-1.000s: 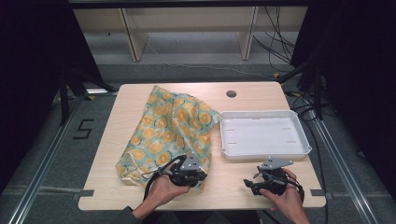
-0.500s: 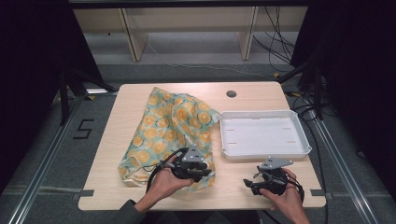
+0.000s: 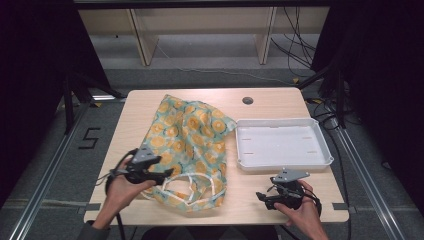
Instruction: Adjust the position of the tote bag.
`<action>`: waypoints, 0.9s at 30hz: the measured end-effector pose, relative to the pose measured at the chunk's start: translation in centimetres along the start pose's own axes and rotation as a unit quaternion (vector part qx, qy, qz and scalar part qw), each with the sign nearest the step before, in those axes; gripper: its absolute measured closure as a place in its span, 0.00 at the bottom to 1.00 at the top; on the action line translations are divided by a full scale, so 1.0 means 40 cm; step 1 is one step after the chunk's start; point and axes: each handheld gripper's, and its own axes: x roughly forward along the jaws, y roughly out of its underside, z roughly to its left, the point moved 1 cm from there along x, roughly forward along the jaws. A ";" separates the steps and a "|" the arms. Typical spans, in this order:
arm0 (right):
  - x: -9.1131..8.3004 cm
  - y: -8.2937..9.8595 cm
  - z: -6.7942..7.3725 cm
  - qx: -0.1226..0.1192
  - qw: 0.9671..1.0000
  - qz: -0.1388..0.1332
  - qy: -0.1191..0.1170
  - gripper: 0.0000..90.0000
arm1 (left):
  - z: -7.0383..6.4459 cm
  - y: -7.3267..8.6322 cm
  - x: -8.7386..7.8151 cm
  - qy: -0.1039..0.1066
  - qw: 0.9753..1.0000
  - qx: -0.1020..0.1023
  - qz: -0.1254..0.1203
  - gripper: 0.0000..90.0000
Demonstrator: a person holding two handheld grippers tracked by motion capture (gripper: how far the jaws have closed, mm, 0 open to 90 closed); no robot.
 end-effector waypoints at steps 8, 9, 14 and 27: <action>0.003 0.001 -0.002 0.002 1.000 0.004 0.001 0.26 | 0.134 0.114 -0.039 -0.083 0.994 -0.043 0.057 0.42; 0.003 0.001 -0.002 0.002 1.000 0.004 0.001 0.26 | 0.134 0.114 -0.039 -0.083 0.994 -0.043 0.057 0.42; 0.005 0.002 -0.002 0.001 1.000 0.005 0.000 0.26 | 0.163 0.161 0.001 -0.087 0.991 -0.056 0.088 0.53; 0.004 0.003 -0.003 -0.004 1.000 0.003 0.000 0.27 | 0.110 0.208 0.013 -0.026 0.992 -0.021 0.120 0.99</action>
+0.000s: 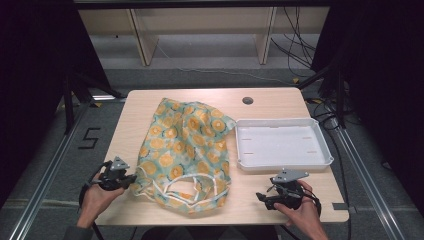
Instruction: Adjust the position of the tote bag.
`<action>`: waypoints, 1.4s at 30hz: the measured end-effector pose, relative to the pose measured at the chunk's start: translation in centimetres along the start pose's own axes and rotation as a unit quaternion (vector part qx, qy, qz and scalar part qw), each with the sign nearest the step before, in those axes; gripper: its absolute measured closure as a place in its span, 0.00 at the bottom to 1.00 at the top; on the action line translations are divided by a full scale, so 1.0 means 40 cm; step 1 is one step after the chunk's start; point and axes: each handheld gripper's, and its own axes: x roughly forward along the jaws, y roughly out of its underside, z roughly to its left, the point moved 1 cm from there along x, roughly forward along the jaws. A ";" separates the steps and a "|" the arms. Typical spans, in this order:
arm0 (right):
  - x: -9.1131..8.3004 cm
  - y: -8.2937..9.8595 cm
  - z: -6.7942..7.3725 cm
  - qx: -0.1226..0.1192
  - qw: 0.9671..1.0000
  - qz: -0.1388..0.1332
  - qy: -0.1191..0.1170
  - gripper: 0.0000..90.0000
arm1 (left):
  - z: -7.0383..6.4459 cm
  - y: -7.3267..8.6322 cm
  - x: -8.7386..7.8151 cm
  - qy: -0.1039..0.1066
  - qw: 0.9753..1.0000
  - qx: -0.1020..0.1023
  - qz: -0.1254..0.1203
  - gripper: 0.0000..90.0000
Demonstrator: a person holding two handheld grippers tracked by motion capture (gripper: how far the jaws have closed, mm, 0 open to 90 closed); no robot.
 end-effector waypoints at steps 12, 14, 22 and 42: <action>0.000 -0.001 0.001 0.004 1.000 -0.006 0.002 0.27 | -0.113 0.010 -0.019 0.021 0.998 0.053 -0.006 0.99; -0.001 -0.001 0.001 0.003 1.000 -0.006 0.002 0.27 | -0.114 0.011 -0.020 0.022 0.998 0.052 -0.002 0.98; -0.002 0.003 -0.001 0.002 1.000 -0.003 0.000 0.27 | -0.121 0.017 -0.039 -0.020 0.998 0.063 -0.007 0.79; 0.006 0.006 -0.005 0.001 1.000 0.001 -0.009 0.27 | -0.165 -0.084 -0.016 -0.108 0.973 0.203 -0.031 0.43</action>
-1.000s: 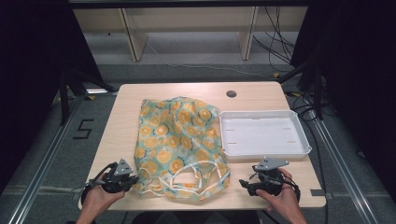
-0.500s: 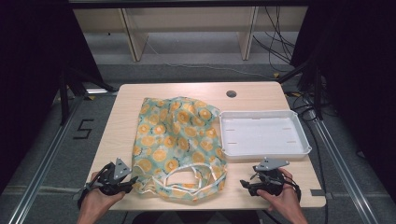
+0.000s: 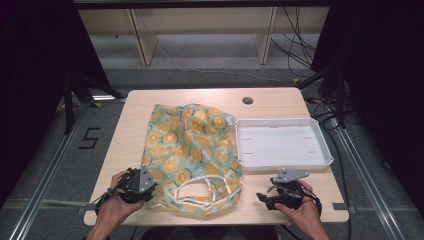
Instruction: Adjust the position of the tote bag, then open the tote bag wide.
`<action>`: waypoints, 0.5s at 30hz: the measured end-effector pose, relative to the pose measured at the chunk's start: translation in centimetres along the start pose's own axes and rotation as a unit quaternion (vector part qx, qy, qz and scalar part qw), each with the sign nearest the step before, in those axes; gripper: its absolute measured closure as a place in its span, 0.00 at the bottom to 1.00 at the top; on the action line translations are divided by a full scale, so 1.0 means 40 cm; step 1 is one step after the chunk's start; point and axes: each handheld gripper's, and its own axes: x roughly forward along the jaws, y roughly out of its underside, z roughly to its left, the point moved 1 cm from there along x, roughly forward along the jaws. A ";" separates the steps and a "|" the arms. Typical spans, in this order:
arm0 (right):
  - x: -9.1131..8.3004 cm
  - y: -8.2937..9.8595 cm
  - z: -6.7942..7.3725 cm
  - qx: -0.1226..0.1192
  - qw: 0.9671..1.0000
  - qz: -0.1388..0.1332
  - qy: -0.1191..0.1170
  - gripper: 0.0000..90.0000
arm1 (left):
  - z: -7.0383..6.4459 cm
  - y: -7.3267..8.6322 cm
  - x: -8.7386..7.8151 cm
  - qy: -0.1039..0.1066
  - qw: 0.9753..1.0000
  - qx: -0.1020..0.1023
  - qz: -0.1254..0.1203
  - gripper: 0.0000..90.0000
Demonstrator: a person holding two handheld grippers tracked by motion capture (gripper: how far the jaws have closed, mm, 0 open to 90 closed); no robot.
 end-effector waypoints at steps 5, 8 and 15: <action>-0.002 0.000 0.004 0.008 1.000 0.005 0.005 0.27 | 0.001 -0.015 0.022 0.012 0.999 0.046 -0.020 0.43; 0.001 -0.001 0.002 -0.002 1.000 -0.003 0.002 0.27 | 0.003 -0.021 0.028 0.016 0.998 0.068 -0.008 0.49; 0.001 -0.007 0.014 -0.012 1.000 -0.004 -0.010 0.28 | 0.013 -0.025 0.052 0.022 0.997 0.078 -0.001 0.81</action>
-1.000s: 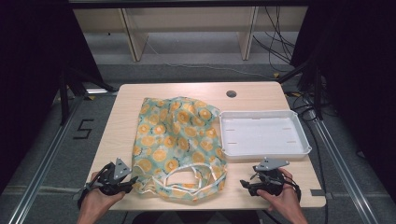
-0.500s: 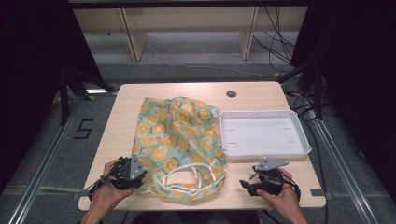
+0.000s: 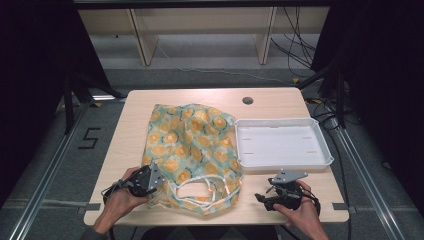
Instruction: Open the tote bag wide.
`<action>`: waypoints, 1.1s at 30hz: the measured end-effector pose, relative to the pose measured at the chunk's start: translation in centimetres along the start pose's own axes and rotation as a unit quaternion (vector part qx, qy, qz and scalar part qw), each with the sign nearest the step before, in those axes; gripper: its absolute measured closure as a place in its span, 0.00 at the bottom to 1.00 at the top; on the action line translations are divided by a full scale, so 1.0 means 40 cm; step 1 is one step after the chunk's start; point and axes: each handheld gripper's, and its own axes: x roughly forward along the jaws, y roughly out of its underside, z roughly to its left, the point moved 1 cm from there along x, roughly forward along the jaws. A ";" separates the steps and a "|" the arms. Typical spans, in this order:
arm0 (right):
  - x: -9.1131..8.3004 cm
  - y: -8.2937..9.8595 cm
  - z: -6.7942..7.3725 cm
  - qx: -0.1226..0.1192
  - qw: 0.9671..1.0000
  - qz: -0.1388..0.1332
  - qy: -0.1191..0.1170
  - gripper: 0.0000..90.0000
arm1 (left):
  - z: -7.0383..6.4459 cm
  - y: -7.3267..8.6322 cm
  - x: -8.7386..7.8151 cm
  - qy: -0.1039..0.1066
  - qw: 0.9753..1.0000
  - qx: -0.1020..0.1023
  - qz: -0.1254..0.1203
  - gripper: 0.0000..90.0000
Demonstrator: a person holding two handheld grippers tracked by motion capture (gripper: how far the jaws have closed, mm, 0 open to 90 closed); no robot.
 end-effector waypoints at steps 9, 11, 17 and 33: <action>0.027 -0.025 0.048 -0.039 0.999 0.005 -0.026 0.28 | 0.057 -0.004 -0.046 -0.007 0.994 -0.087 -0.069 0.98; 0.037 -0.037 0.067 -0.056 0.998 0.001 -0.031 0.28 | 0.077 -0.002 -0.066 -0.012 0.991 -0.108 -0.075 0.99; 0.053 -0.054 0.101 -0.081 0.995 -0.006 -0.053 0.25 | 0.065 0.021 -0.092 0.036 0.990 -0.109 -0.077 0.92; 0.055 -0.058 0.110 -0.081 0.995 -0.003 -0.056 0.26 | 0.032 0.020 -0.007 -0.015 0.997 0.020 0.079 0.52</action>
